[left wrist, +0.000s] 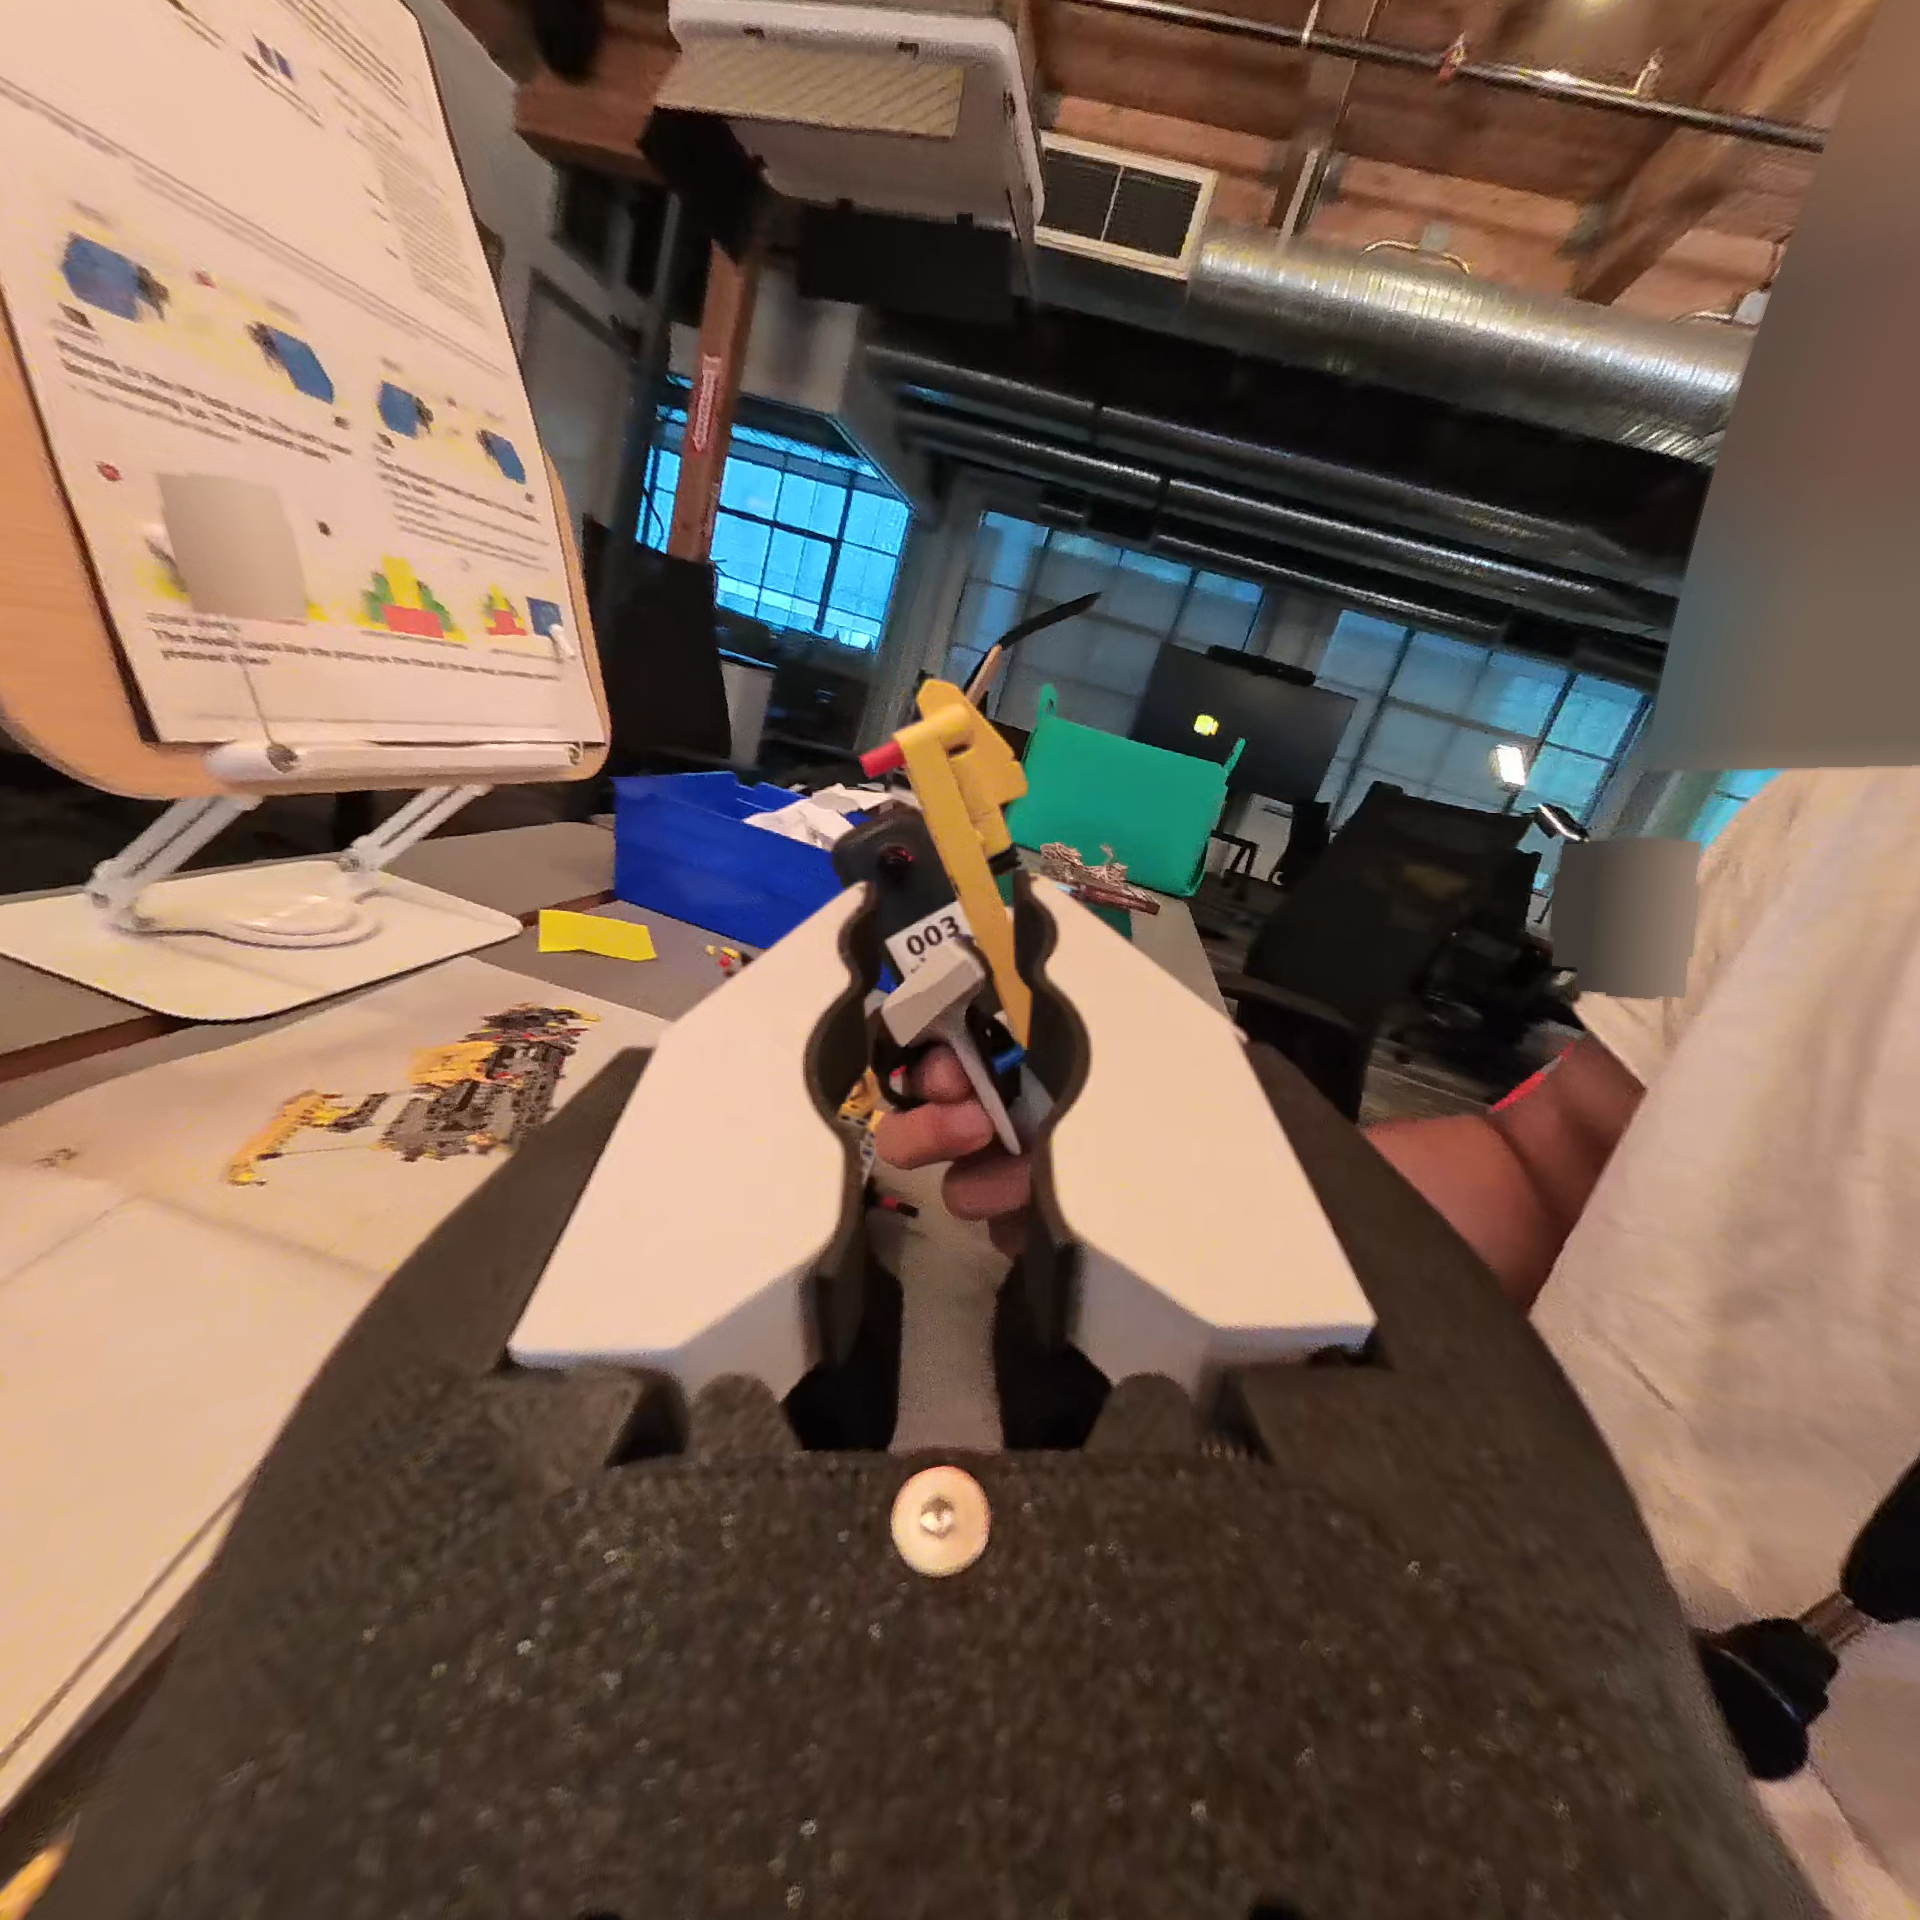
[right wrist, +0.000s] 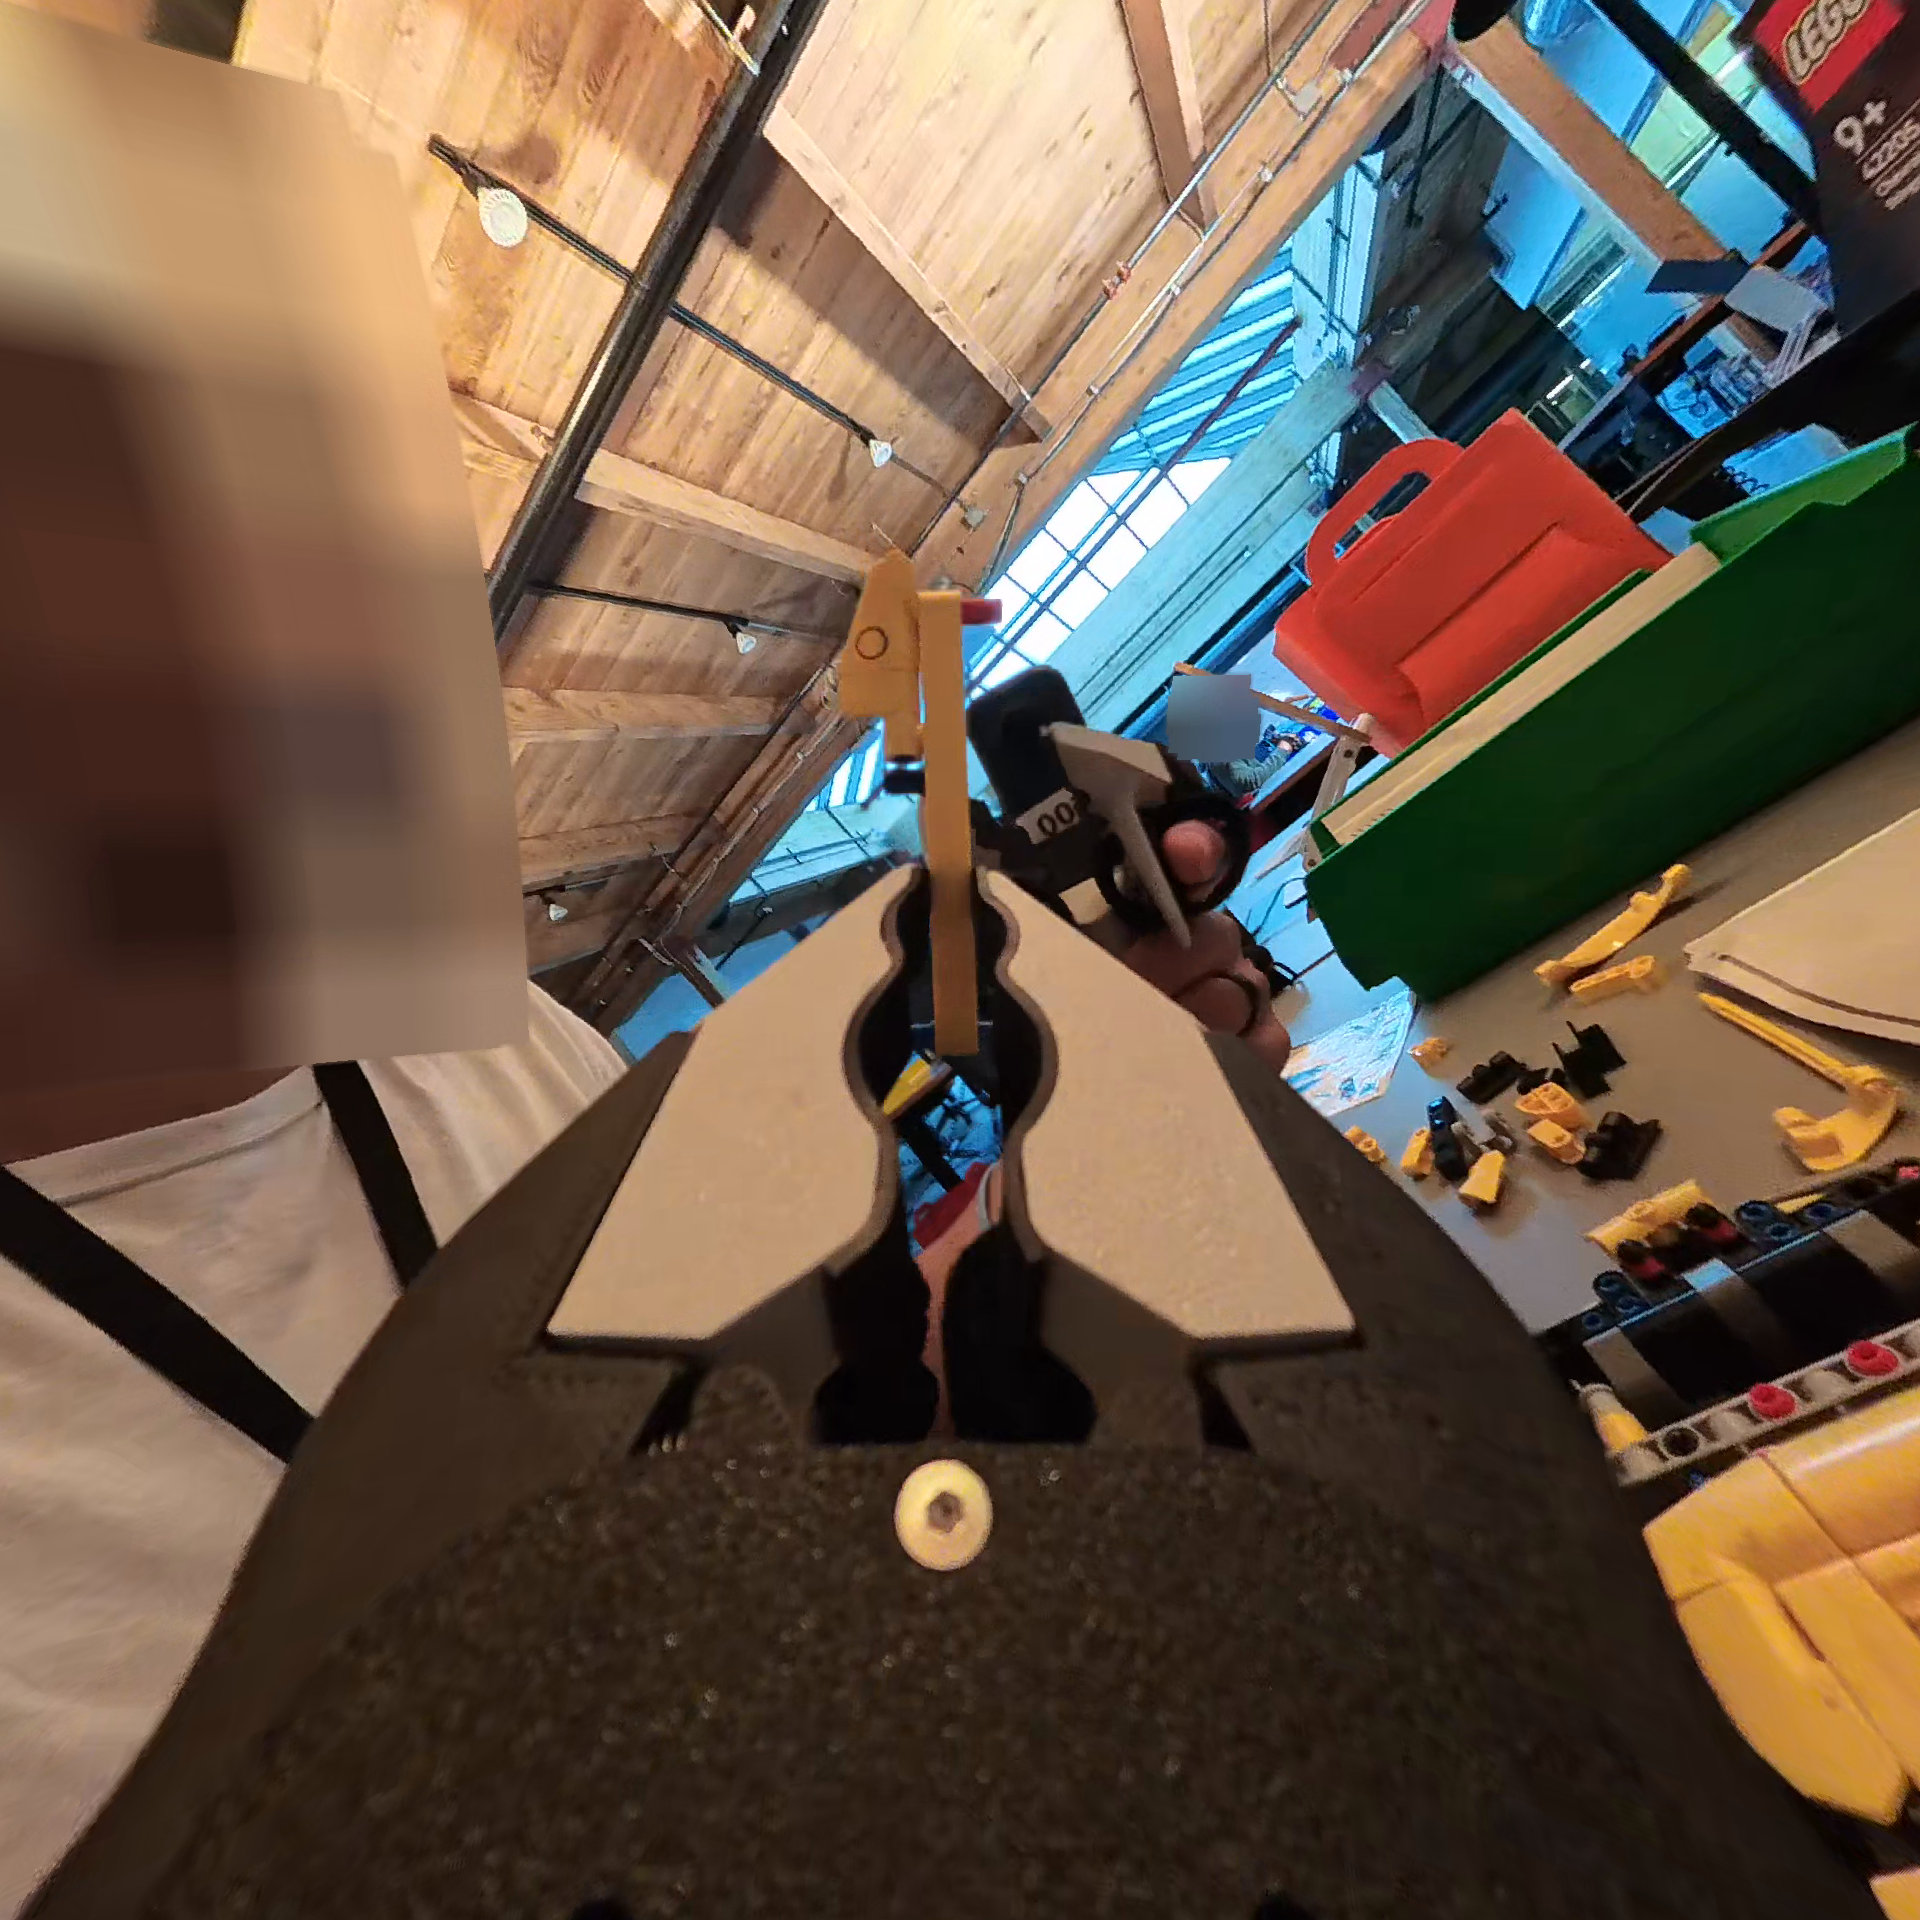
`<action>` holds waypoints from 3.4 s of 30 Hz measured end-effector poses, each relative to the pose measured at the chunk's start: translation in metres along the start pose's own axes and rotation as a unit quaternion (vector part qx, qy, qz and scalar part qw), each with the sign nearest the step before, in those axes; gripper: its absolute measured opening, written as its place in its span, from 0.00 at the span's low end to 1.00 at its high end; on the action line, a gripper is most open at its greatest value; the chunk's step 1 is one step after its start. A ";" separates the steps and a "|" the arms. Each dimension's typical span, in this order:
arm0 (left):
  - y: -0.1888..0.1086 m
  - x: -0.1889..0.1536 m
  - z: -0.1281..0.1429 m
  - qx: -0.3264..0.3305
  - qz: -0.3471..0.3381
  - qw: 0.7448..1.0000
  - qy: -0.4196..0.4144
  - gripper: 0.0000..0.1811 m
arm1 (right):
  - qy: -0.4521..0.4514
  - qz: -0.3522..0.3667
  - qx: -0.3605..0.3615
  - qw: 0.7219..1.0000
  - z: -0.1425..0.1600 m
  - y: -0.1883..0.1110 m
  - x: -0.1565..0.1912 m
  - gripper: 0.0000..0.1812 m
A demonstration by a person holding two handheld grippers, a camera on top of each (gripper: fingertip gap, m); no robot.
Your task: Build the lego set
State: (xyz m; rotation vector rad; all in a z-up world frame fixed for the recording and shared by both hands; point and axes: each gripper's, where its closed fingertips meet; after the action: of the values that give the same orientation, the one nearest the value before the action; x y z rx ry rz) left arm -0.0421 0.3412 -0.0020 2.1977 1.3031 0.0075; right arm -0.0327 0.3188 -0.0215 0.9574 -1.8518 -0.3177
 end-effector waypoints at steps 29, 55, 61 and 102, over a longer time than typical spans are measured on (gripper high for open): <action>0.007 -0.012 0.022 0.034 0.030 0.999 0.014 0.14 | 0.139 -0.109 -0.048 0.983 -0.011 -0.012 0.027 0.03; -0.005 -0.062 0.012 0.020 0.212 0.941 -0.264 0.05 | 0.290 -0.161 0.136 0.933 0.065 -0.002 0.054 0.04; -0.007 -0.011 0.008 -0.017 0.097 0.956 -0.277 0.04 | 0.117 -0.051 0.054 0.990 0.031 0.001 0.018 0.16; -0.097 -0.019 0.065 0.180 -0.137 0.974 0.016 0.26 | -0.409 0.076 0.445 0.793 0.084 -0.036 -0.040 0.04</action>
State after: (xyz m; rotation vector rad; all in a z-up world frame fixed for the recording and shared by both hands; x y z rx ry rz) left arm -0.1112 0.3298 -0.0970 2.2918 1.7298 -0.3251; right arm -0.0794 0.3083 -0.1090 1.4001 -2.9799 0.3723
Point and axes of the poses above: each gripper's, where its closed fingertips meet, y out along the fingers, z out of its underside, x = y × z across the jaws, and after that the axes turned 14 degrees about -x, right-handed
